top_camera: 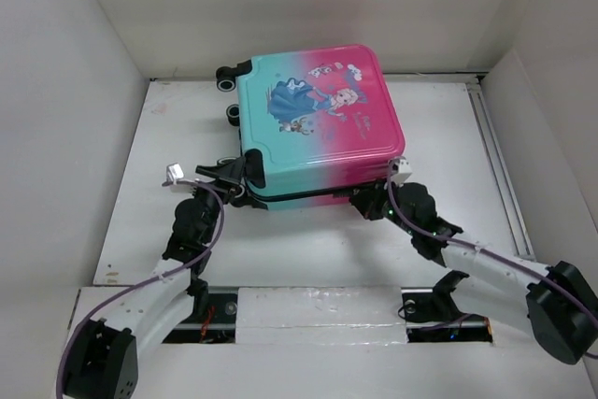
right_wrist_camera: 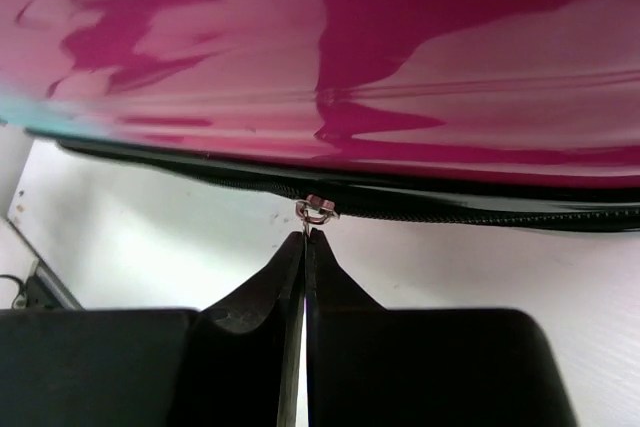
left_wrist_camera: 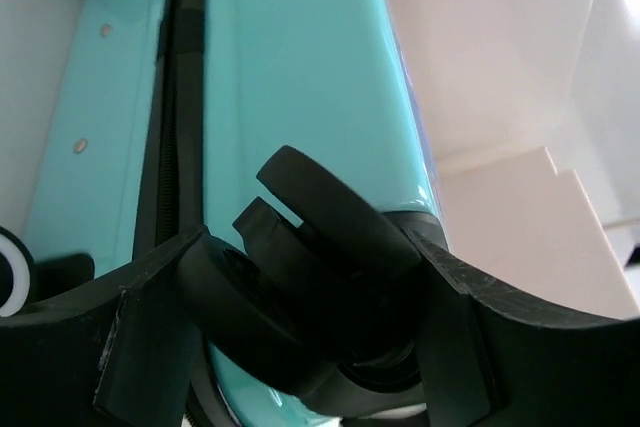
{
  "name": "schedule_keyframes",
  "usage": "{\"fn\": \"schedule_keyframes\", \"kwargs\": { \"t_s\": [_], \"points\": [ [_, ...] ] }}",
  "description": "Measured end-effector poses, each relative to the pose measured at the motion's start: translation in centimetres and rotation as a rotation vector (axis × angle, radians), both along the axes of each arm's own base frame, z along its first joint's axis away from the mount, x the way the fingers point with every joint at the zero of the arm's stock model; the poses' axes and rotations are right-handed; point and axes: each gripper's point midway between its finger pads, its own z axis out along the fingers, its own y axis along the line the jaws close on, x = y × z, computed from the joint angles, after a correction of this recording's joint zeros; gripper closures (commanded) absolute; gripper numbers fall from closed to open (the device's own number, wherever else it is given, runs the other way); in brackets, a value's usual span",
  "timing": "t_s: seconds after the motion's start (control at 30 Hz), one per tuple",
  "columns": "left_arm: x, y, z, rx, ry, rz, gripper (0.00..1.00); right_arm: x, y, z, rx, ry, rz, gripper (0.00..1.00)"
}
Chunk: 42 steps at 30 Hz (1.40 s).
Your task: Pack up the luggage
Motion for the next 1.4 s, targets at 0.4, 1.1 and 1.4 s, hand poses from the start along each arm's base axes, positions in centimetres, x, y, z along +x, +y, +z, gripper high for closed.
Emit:
{"fn": "schedule_keyframes", "kwargs": {
  "t_s": [0.4, 1.1, 1.4],
  "points": [
    [-3.9, -10.7, 0.6, 0.068, -0.011, -0.307, 1.0, 8.0, -4.3, 0.9, -0.116, 0.09, -0.072, 1.0],
    [-8.3, -23.4, 1.2, 0.098, 0.021, -0.803, 1.0, -3.9, 2.2, 0.1, -0.035, -0.026, 0.062, 1.0],
    [-8.9, -30.4, 3.0, 0.024, 0.071, -0.976, 1.0, -2.6, 2.4, 0.6, 0.071, -0.088, -0.029, 1.0]
  ]
}}
